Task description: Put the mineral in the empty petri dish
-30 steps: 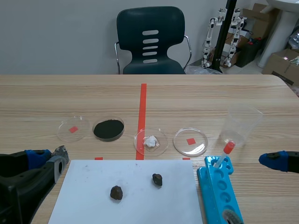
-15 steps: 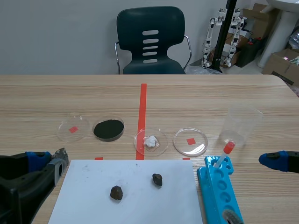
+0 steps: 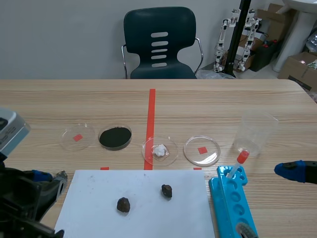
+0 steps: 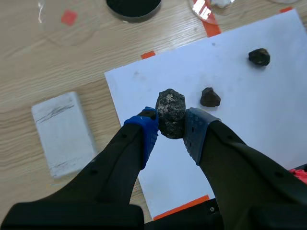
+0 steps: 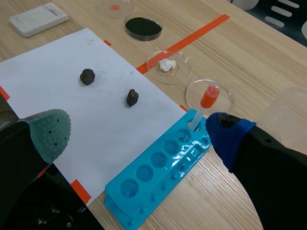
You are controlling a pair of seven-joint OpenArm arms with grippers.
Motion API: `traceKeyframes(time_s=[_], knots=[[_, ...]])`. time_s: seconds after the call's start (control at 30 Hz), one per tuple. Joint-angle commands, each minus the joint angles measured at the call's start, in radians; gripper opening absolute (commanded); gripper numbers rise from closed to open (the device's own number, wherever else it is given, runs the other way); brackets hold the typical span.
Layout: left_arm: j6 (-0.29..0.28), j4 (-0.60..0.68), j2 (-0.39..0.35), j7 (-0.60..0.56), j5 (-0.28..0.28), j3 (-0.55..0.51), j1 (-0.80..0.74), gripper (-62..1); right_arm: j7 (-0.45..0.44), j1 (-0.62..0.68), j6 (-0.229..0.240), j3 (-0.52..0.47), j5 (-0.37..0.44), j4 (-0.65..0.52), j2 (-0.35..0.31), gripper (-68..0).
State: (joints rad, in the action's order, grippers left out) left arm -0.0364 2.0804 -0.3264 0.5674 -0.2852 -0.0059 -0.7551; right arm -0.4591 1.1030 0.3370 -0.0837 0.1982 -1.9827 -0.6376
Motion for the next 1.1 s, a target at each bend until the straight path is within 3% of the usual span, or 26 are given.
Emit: traceKeyframes(time_s=[0.0,0.13,0.5,1.07], knots=[[0.009,-0.017,-0.008,0.011,-0.024,0.014,0.024,-48.3,-0.011,-0.006,0.000,0.000,0.007,-0.006,0.000,-8.8],[0.077,-0.074,-0.008,0.077,-0.056,0.047,0.092,-48.3,-0.011,-0.006,0.000,0.000,0.007,-0.006,0.000,-8.8],[0.208,-0.192,-0.010,0.211,-0.056,0.159,0.258,-48.3,-0.011,-0.006,0.000,0.000,0.007,-0.006,0.000,-8.8],[0.328,-0.399,-0.010,0.333,-0.071,0.280,0.502,-48.3,-0.011,-0.006,0.000,0.000,0.007,-0.006,0.000,-8.8]])
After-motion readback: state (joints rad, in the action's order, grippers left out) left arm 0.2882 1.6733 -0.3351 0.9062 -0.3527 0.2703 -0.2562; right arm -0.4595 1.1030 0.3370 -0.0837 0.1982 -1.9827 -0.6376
